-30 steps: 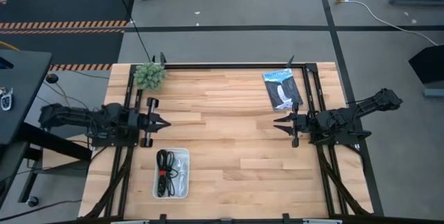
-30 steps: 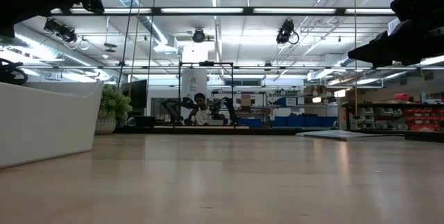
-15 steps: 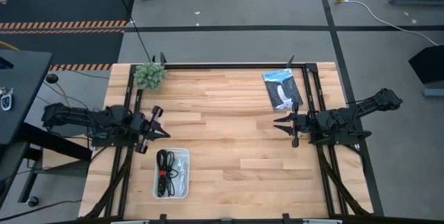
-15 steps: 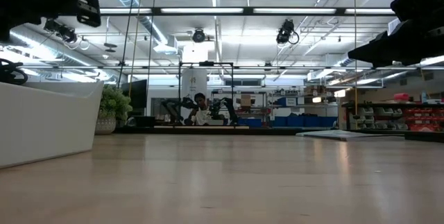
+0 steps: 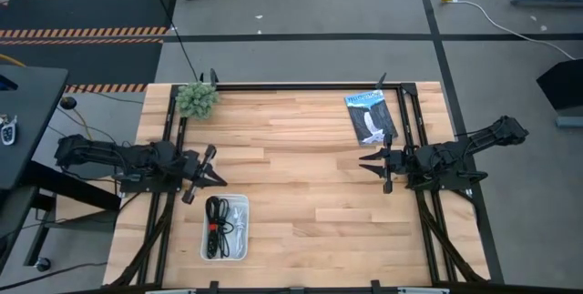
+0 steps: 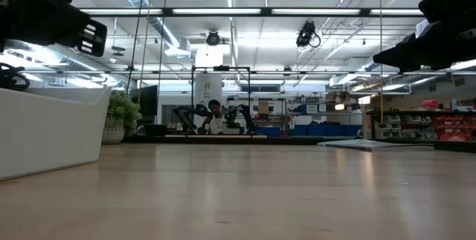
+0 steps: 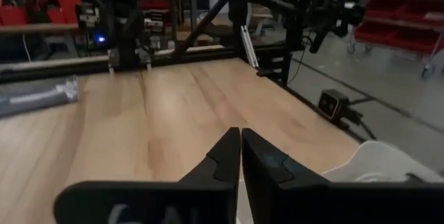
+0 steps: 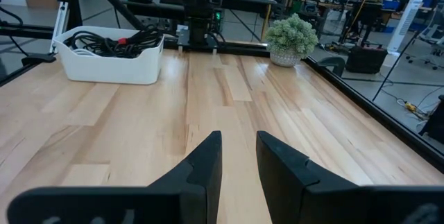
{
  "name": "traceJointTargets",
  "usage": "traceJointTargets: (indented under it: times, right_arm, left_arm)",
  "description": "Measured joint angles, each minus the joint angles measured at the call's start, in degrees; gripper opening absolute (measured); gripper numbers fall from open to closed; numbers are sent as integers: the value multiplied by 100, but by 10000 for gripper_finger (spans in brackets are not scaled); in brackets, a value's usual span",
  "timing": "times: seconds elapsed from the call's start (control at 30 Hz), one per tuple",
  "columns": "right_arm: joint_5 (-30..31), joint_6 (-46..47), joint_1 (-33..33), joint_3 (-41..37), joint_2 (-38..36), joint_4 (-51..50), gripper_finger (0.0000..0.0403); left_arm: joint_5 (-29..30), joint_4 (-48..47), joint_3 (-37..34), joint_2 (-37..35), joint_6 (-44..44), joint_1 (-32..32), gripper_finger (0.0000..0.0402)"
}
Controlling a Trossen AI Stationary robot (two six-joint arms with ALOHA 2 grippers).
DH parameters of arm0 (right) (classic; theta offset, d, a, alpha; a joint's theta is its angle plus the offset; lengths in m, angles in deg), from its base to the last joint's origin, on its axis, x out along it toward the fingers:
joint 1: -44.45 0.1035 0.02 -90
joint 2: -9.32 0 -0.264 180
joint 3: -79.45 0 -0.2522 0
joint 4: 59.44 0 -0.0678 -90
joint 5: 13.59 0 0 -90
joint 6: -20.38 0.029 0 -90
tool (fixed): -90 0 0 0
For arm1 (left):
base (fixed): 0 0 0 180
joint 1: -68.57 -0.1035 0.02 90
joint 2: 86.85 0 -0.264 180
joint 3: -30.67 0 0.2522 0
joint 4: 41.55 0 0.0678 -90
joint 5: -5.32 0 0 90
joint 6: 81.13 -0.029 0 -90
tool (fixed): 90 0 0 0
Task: Pick and place USB-C Cables
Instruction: Return to Home Position
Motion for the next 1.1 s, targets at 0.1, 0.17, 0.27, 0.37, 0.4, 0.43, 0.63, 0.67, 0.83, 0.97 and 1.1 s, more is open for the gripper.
traceJointTargets:
  times: [0.1,0.17,0.27,0.37,0.4,0.43,0.63,0.67,0.83,0.97,1.1]
  right_arm:
    - [0,0,0,0,0,0,96]
    - [0,1,0,2,0,0,96]
    - [0,0,0,2,0,0,96]
    - [0,2,0,2,0,0,96]
    - [0,2,0,2,0,0,96]
    - [1,1,0,2,0,0,96]
    - [0,2,0,0,0,-2,96]
    - [0,2,0,2,1,-1,96]
    - [1,2,0,1,0,0,96]
    - [2,0,0,2,0,0,96]
    - [2,0,0,0,2,0,96]
  left_arm:
    - [2,0,0,0,378,0,28]
    - [5,2,0,0,660,0,28]
    - [4,-16,0,0,953,0,25]
    - [4,-81,0,0,1022,-1,23]
    - [4,-128,0,0,1018,0,23]
    - [4,-182,0,1,1017,-2,24]
    - [4,-468,2,4,1048,0,29]
    - [5,-454,2,3,1050,0,29]
    - [7,-439,2,-31,1048,37,25]
    - [6,-840,7,-138,1050,37,25]
    - [11,-1413,16,-265,1049,44,25]
